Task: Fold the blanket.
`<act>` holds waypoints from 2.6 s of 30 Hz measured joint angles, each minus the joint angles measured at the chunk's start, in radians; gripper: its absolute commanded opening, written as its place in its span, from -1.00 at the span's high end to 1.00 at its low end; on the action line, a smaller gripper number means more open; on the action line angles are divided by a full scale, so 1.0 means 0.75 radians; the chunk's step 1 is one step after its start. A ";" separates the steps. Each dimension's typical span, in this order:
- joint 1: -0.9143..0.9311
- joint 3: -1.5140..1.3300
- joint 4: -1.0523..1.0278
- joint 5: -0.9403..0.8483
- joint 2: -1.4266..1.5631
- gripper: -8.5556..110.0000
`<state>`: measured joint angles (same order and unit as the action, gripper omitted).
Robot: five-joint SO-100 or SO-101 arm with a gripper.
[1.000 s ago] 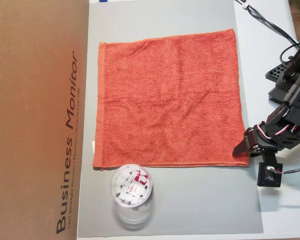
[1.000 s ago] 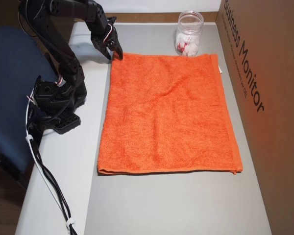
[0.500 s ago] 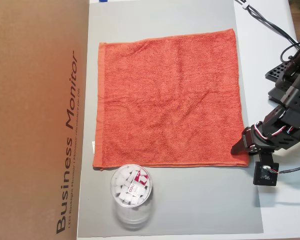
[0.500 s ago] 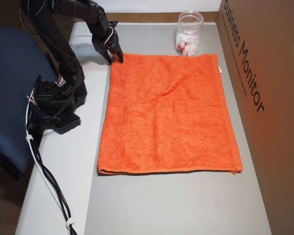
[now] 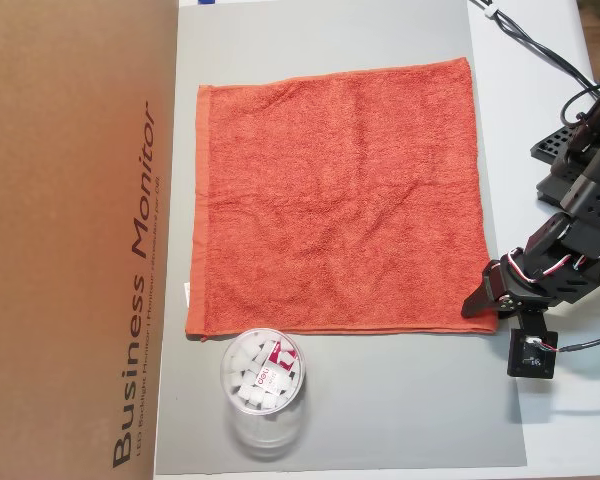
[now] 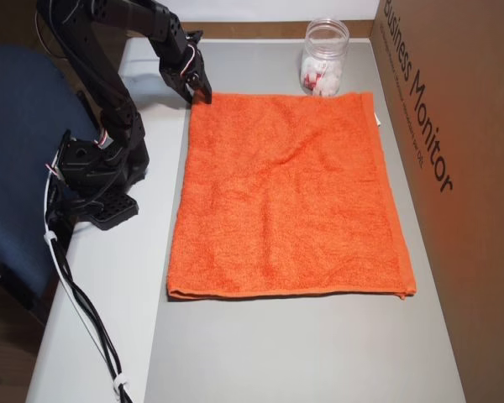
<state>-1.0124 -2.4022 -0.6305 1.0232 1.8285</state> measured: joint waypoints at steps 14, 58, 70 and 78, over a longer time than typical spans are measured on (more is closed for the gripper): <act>0.016 0.000 0.008 -0.004 -0.002 0.85; 0.180 -0.117 0.000 0.090 0.325 0.86; 0.125 -0.117 -0.002 0.235 0.509 0.86; 0.166 -0.117 -0.002 0.233 0.644 0.86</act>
<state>-0.8882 -2.4897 -0.6320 1.1980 2.3117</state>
